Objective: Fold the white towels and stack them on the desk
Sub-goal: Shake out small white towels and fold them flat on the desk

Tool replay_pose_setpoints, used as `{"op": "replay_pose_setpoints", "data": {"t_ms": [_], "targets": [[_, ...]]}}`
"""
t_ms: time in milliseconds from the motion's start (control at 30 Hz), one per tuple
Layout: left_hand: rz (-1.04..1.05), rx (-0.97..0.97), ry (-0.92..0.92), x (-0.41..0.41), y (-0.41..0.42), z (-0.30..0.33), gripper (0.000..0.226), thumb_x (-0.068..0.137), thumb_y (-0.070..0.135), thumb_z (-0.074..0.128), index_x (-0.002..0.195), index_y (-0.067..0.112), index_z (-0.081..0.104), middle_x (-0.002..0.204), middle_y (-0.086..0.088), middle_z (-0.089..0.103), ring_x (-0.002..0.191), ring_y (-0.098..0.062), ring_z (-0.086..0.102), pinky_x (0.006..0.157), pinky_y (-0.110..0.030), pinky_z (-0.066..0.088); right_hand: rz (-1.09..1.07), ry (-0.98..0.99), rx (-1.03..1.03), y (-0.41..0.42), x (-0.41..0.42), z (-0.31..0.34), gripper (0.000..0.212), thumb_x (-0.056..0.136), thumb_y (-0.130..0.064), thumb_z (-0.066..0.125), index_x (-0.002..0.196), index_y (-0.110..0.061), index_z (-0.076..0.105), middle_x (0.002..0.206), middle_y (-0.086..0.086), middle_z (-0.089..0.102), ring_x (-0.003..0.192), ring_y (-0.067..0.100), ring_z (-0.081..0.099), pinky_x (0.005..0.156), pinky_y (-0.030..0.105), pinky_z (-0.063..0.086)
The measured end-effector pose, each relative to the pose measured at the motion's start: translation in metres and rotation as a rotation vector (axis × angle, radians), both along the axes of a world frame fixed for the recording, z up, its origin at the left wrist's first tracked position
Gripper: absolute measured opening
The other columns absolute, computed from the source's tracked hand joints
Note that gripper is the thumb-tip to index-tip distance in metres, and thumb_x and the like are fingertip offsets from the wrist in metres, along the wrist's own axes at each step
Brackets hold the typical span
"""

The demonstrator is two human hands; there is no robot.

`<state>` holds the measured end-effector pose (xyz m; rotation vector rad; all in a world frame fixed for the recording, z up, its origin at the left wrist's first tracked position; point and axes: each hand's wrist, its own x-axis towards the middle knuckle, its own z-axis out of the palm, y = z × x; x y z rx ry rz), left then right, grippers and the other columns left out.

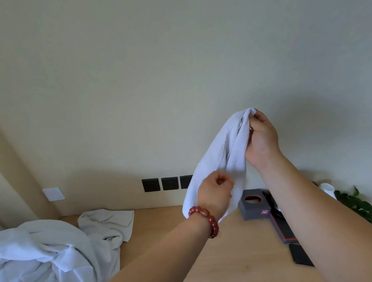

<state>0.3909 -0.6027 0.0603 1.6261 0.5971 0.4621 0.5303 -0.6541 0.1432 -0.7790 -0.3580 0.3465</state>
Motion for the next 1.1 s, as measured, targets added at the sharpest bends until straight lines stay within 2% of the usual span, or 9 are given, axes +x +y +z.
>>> {"op": "replay_pose_setpoints", "data": {"t_ms": [100,200,300,400,467,533,633,900,1100], "targets": [[0.108,0.144,0.030,-0.001,0.016,0.001,0.010,0.092,0.029,0.061,0.101,0.032,0.066,0.087,0.018,0.066,0.079,0.002,0.062,0.071,-0.014,0.045,0.036,-0.018,-0.013,-0.005,0.000,0.001,0.012,0.098,-0.009,0.060,0.092,-0.017,0.065,0.083,0.002,0.064,0.078,0.018,0.063,0.073,0.030,0.054],[0.126,0.208,0.030,-0.002,0.026,0.006,0.023,0.095,0.032,0.059,0.117,0.034,0.061,0.102,0.020,0.064,0.091,0.003,0.061,0.083,-0.019,0.049,0.069,-0.068,-0.069,-0.004,-0.009,0.001,0.014,0.100,-0.007,0.056,0.092,-0.016,0.064,0.078,0.000,0.063,0.071,0.016,0.062,0.068,0.026,0.053],[0.123,0.260,0.076,-0.001,0.031,0.006,0.022,0.092,0.041,0.063,0.113,0.035,0.063,0.113,0.015,0.062,0.103,-0.002,0.060,0.091,-0.027,0.050,0.086,-0.154,-0.148,-0.002,-0.020,0.001,0.016,0.099,-0.005,0.055,0.090,-0.015,0.064,0.076,0.001,0.062,0.070,0.015,0.061,0.068,0.026,0.052],[0.067,0.332,0.098,-0.004,0.026,0.000,0.027,0.090,0.040,0.065,0.115,0.031,0.064,0.117,0.014,0.061,0.108,-0.003,0.057,0.085,-0.019,0.043,0.072,-0.205,-0.180,0.000,-0.027,0.004,0.018,0.099,-0.003,0.054,0.088,-0.014,0.064,0.075,0.001,0.063,0.069,0.015,0.061,0.067,0.026,0.052],[0.045,0.332,0.098,-0.005,0.024,-0.004,0.021,0.087,0.033,0.066,0.107,0.030,0.066,0.110,0.015,0.065,0.102,-0.004,0.059,0.076,-0.015,0.041,0.059,-0.198,-0.159,0.001,-0.029,0.007,0.017,0.099,-0.003,0.054,0.089,-0.014,0.064,0.075,0.001,0.063,0.069,0.015,0.061,0.067,0.026,0.052],[0.038,0.321,0.110,-0.006,0.024,-0.007,0.005,0.083,0.030,0.068,0.086,0.027,0.065,0.089,0.013,0.066,0.080,-0.005,0.059,0.065,-0.016,0.040,0.049,-0.175,-0.131,0.001,-0.030,0.009,0.016,0.099,-0.005,0.055,0.091,-0.015,0.065,0.075,-0.001,0.064,0.070,0.014,0.062,0.069,0.027,0.053],[0.057,0.319,0.162,-0.006,0.027,-0.011,0.038,0.084,0.031,0.069,0.063,0.017,0.040,0.060,0.005,0.044,0.056,-0.014,0.037,0.053,-0.026,0.033,0.050,-0.115,-0.061,0.000,-0.028,0.012,0.015,0.099,-0.007,0.056,0.092,-0.016,0.066,0.078,-0.001,0.064,0.072,0.014,0.062,0.070,0.027,0.053],[0.084,0.371,0.411,-0.014,0.049,-0.035,0.029,0.083,0.020,0.055,0.060,0.016,0.038,0.056,0.002,0.040,0.053,-0.017,0.034,0.048,-0.025,0.028,-0.012,0.011,0.145,-0.006,-0.017,0.024,0.015,0.099,-0.007,0.058,0.091,-0.018,0.064,0.080,0.000,0.065,0.074,0.015,0.065,0.073,0.029,0.054],[0.075,0.395,0.537,-0.021,0.076,-0.036,0.020,0.082,0.013,0.053,0.066,0.016,0.065,0.064,0.000,0.064,0.057,-0.015,0.055,0.049,-0.021,0.043,-0.153,-0.083,-0.055,-0.013,0.002,0.008,0.014,0.096,-0.002,0.057,0.094,-0.012,0.066,0.080,0.001,0.064,0.071,0.015,0.062,0.068,0.028,0.051]]}}
